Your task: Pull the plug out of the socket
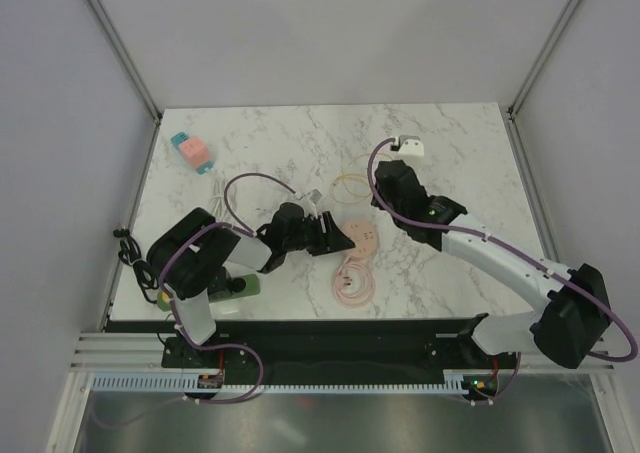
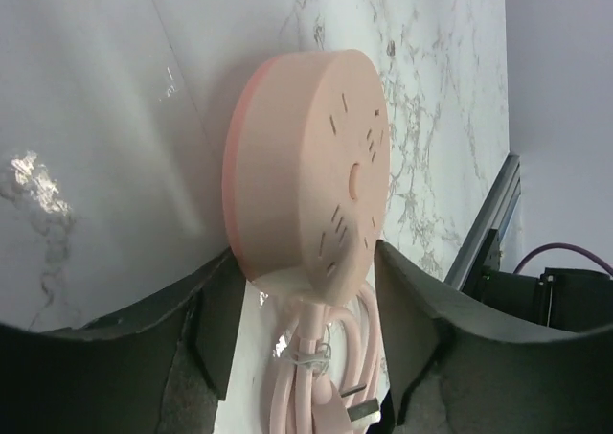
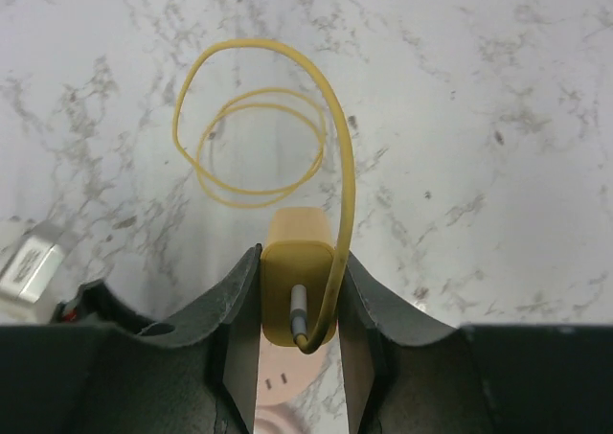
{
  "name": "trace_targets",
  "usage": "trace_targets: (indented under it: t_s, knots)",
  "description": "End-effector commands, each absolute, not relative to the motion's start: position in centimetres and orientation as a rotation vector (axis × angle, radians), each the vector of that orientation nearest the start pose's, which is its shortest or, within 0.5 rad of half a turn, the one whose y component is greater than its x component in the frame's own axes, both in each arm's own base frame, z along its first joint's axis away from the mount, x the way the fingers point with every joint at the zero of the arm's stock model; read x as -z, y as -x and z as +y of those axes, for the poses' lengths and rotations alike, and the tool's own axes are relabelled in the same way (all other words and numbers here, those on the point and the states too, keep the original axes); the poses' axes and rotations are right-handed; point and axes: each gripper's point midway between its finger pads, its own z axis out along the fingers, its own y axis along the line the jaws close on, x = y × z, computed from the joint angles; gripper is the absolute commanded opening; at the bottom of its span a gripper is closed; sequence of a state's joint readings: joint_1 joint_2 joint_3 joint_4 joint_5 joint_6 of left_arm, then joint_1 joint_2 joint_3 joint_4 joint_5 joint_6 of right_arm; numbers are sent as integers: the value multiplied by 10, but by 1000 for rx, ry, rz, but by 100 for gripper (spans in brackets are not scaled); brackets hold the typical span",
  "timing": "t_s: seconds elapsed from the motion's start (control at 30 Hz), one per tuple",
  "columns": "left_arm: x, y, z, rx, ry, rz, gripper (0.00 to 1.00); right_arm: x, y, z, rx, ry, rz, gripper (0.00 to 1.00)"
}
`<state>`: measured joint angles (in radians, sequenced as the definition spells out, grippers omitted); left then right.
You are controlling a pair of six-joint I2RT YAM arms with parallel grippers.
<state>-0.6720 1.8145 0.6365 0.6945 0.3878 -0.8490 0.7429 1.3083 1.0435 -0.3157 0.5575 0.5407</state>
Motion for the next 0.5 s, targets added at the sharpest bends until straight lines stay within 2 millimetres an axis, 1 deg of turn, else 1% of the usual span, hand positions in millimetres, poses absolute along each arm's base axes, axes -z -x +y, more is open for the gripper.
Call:
trace_targets:
  t_s: [0.0,0.03,0.07,0.1,0.13,0.17,0.2,0.23,0.27,0.3,0.33,0.37,0.4,0.43,0.47]
  knots:
    - [-42,-257,-330,1252,-169,2238,65,-209,-349,181,-99,-119,2081,0]
    - [-52,-255,-332,1271,-189,2200,70,-208,-357,171,-68,-146,2088,0]
    - [-58,-255,-333,1281,-201,2164,71,-208,-365,168,-51,-158,2093,0]
    - [-58,-252,-328,1277,-199,2157,73,-206,-368,163,-32,-166,2103,0]
    - [-67,-251,-327,1282,-201,2126,81,-205,-375,151,8,-189,2108,0]
    - [-70,-251,-325,1277,-202,2110,82,-204,-384,147,40,-203,2114,0]
    - [-70,-250,-320,1257,-191,2100,83,-201,-388,128,125,-238,2124,0]
    - [-73,-249,-317,1252,-187,2088,84,-201,-392,120,172,-255,2127,0]
    - [-83,-251,-315,1247,-182,2052,84,-206,-399,112,224,-272,2117,0]
    - [-79,-251,-308,1214,-153,2054,84,-207,-400,101,284,-284,2122,0]
    - [-81,-252,-304,1196,-136,2045,86,-221,-405,84,365,-335,2072,0]
    - [-85,-253,-296,1167,-100,2024,87,-220,-407,74,430,-328,2078,0]
    - [-84,-253,-291,1148,-79,2024,88,-224,-410,64,469,-349,2068,0]
    - [-90,-255,-284,1122,-42,2000,88,-231,-415,56,527,-352,2055,0]
    - [-84,-252,-282,1114,-38,2018,88,-233,-420,53,541,-367,2046,0]
